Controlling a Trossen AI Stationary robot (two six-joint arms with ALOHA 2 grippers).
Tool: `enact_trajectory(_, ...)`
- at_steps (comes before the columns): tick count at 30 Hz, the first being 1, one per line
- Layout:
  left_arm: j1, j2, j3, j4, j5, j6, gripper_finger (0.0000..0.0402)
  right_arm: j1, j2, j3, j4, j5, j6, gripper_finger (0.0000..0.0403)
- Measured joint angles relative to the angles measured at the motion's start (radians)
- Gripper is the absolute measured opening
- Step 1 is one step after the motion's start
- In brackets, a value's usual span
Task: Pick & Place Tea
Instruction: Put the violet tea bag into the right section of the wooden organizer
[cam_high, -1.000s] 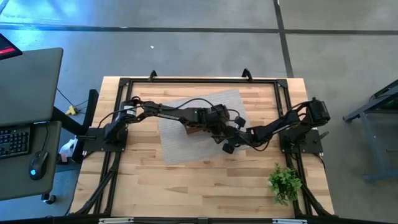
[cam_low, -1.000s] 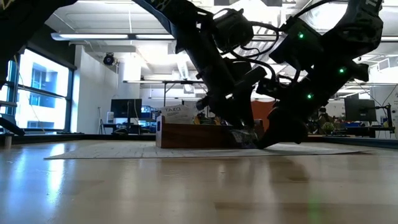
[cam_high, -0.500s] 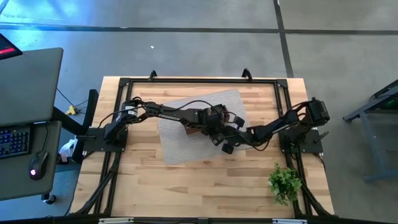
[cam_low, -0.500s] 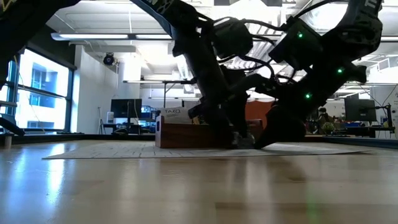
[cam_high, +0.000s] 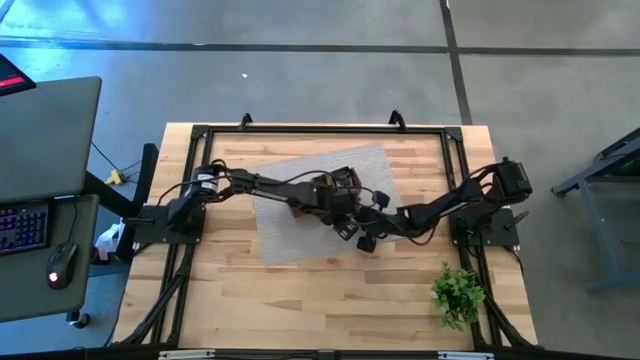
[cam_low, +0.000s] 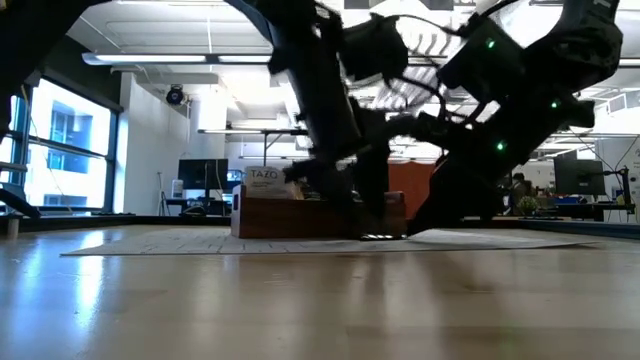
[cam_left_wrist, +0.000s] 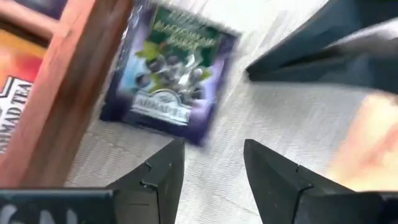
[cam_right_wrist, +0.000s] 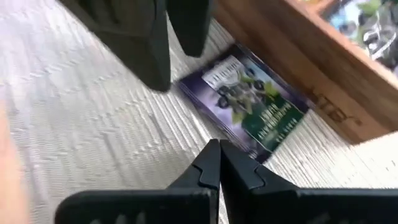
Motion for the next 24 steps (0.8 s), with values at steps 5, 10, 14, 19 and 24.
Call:
enact_trajectory(5,-0.043,-0.023,-0.001,-0.04,-0.079,-0.053,0.0165,0.025,-0.037,0.0,-0.001,0.017,-0.009,0.0)
enact_trajectory(10,-0.065,-0.036,0.002,-0.066,-0.1,-0.126,0.0165,0.046,-0.075,0.0,-0.001,0.059,-0.038,0.0)
enact_trajectory(14,-0.091,-0.034,0.001,-0.072,-0.146,-0.241,0.0165,0.051,-0.107,0.0,-0.024,0.099,-0.09,0.0)
enact_trajectory(19,-0.112,-0.035,0.002,-0.095,-0.247,-0.347,0.0165,0.014,-0.11,0.0,-0.048,0.063,-0.064,0.0)
enact_trajectory(24,-0.083,-0.025,0.002,-0.087,-0.296,-0.449,0.0165,-0.043,-0.109,0.0,-0.104,0.07,0.003,0.0)
